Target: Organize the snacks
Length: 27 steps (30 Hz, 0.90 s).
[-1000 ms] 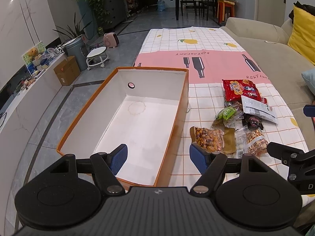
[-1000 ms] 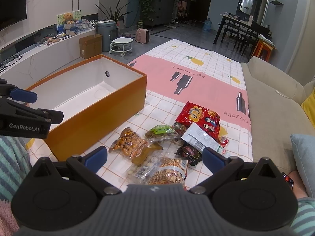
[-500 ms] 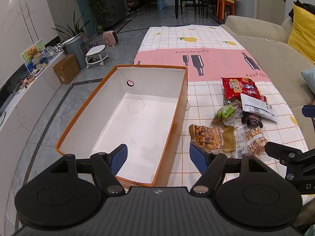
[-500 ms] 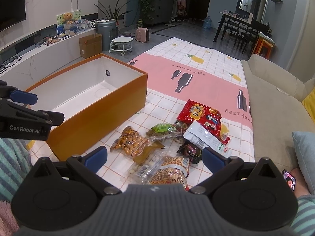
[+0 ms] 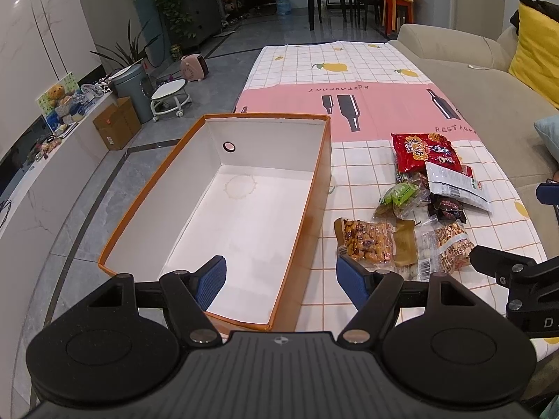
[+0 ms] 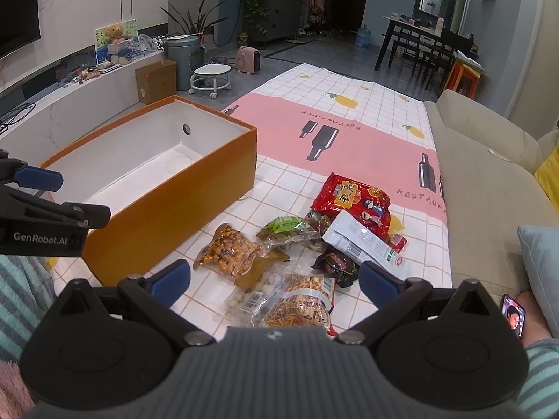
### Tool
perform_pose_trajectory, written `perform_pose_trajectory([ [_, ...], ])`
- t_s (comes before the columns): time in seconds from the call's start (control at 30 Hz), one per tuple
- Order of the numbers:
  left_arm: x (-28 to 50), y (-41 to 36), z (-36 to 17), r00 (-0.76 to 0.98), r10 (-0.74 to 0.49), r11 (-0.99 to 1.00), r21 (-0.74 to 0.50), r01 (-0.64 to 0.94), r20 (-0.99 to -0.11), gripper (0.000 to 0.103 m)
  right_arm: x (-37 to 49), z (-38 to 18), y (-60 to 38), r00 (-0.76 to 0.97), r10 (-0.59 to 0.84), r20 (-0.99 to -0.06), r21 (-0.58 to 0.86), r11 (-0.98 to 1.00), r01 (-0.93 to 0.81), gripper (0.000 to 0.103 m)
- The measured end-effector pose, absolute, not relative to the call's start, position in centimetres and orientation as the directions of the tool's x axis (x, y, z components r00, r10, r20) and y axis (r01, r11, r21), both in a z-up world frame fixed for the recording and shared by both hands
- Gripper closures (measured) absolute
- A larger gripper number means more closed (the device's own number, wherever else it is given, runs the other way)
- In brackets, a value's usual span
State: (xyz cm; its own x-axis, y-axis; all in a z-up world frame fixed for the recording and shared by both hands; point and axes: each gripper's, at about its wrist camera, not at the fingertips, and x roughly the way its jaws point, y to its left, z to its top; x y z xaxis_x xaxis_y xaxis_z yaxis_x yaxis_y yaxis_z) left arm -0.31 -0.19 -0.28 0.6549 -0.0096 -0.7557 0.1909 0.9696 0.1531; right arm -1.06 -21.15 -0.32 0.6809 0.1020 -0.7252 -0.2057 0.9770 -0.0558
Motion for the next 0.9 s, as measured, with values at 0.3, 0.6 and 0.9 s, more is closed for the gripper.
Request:
perform_pose_trajectory([
  [0.3, -0.22, -0.19, -0.37, 0.650, -0.010, 0.969, 0.152, 0.193, -0.760, 0.018, -1.08, -0.36, -20.97, 0.674, 0.103, -0.732, -0.055, 0.976, -0.209, 0.004],
  [0.6, -0.24, -0.22, -0.48, 0.649, -0.011, 0.968, 0.154, 0.196, -0.761, 0.018, -1.06, -0.40, -20.92, 0.673, 0.103, -0.732, -0.055, 0.976, -0.209, 0.004],
  [0.9, -0.23, -0.36, -0.60, 0.648, -0.013, 0.969, 0.151, 0.197, -0.761, 0.018, -1.07, -0.40, -20.91, 0.674, 0.102, -0.732, -0.055, 0.977, -0.208, 0.004],
])
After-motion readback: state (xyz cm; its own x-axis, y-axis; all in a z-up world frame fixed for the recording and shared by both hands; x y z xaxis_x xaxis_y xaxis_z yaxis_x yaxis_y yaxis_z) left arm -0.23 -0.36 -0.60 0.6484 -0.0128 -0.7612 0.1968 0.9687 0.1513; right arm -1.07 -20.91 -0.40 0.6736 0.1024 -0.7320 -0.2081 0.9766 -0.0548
